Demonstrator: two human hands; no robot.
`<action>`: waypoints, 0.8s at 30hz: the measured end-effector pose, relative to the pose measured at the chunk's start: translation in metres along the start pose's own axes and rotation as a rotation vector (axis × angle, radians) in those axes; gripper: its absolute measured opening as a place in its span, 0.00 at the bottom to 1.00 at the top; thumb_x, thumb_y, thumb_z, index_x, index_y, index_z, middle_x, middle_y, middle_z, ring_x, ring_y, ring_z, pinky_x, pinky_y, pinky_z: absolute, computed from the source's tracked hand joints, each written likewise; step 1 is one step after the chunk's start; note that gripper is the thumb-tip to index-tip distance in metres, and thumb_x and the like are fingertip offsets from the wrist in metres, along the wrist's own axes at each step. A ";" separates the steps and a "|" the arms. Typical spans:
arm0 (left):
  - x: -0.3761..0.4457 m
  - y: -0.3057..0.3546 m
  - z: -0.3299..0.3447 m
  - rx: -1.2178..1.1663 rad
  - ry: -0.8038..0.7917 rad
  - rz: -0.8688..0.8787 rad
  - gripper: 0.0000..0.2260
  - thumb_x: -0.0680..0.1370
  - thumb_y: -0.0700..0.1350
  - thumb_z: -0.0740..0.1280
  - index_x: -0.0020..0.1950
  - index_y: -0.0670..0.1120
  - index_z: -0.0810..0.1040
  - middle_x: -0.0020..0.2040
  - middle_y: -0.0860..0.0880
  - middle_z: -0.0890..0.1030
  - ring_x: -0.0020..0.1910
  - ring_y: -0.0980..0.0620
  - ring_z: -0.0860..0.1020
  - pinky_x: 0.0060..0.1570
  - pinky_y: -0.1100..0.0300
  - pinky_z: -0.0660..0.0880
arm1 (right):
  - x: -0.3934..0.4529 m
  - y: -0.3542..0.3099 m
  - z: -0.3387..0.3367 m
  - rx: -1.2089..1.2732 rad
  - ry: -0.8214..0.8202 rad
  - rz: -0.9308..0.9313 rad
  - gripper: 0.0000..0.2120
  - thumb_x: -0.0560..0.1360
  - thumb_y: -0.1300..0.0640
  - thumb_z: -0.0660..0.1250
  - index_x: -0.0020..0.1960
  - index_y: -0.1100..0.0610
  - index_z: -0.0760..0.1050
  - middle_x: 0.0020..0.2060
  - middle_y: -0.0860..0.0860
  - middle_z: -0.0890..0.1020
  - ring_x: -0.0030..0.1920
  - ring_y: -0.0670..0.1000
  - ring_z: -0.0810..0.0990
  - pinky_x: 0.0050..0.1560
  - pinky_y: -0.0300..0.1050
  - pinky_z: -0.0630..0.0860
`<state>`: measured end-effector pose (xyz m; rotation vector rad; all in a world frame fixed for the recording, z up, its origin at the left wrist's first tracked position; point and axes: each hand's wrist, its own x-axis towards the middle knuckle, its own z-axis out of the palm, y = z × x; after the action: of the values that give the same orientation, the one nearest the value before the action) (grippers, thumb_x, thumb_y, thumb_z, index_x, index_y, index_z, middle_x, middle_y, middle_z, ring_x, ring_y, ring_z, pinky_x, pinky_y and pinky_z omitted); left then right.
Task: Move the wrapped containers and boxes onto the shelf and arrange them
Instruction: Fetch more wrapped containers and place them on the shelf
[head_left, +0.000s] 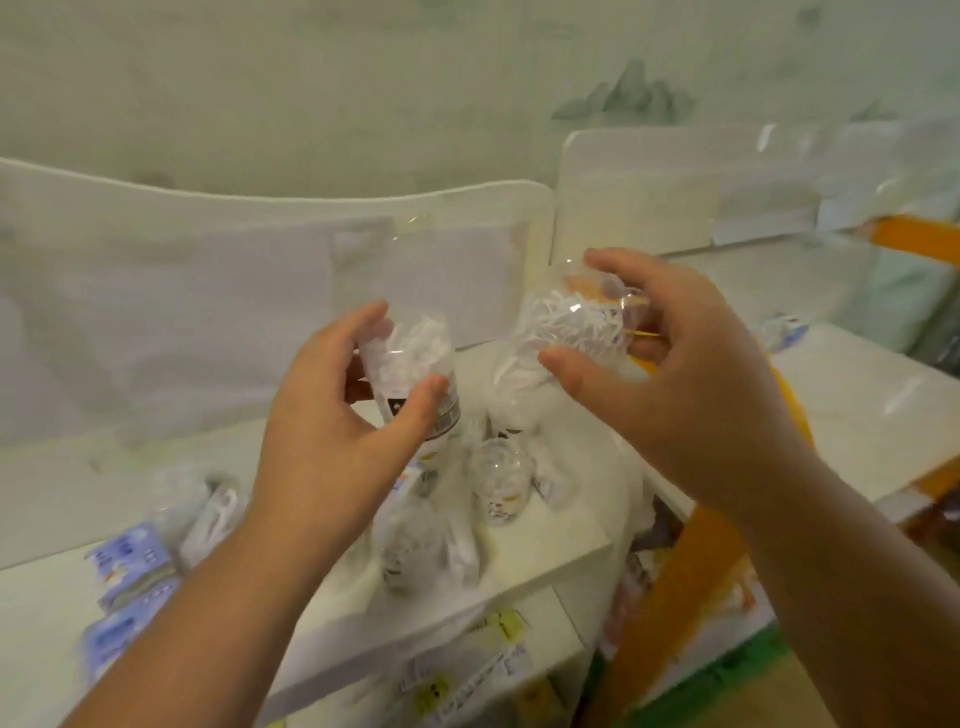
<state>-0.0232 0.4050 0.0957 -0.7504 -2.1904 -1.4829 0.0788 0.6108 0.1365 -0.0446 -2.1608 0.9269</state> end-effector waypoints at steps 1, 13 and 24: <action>0.001 0.008 0.010 -0.007 -0.003 0.011 0.29 0.70 0.58 0.73 0.70 0.61 0.69 0.62 0.59 0.77 0.53 0.62 0.79 0.52 0.66 0.73 | 0.001 0.004 -0.013 0.008 0.020 0.005 0.33 0.68 0.43 0.75 0.70 0.45 0.70 0.59 0.43 0.75 0.57 0.42 0.78 0.57 0.38 0.78; 0.013 0.150 0.159 -0.046 0.145 0.125 0.26 0.70 0.58 0.72 0.67 0.63 0.71 0.60 0.57 0.79 0.54 0.55 0.80 0.56 0.50 0.78 | 0.034 0.137 -0.188 0.198 0.154 0.028 0.32 0.65 0.41 0.76 0.68 0.42 0.71 0.60 0.47 0.76 0.56 0.45 0.81 0.55 0.46 0.81; -0.008 0.209 0.293 0.096 0.109 -0.013 0.27 0.68 0.64 0.70 0.66 0.65 0.69 0.60 0.60 0.77 0.57 0.55 0.79 0.57 0.48 0.77 | 0.036 0.278 -0.255 0.149 0.029 0.204 0.30 0.67 0.46 0.77 0.66 0.39 0.70 0.58 0.40 0.73 0.56 0.42 0.79 0.58 0.42 0.77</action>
<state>0.1075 0.7381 0.1348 -0.6103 -2.1717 -1.3801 0.1537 0.9803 0.0962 -0.2074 -2.0818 1.1944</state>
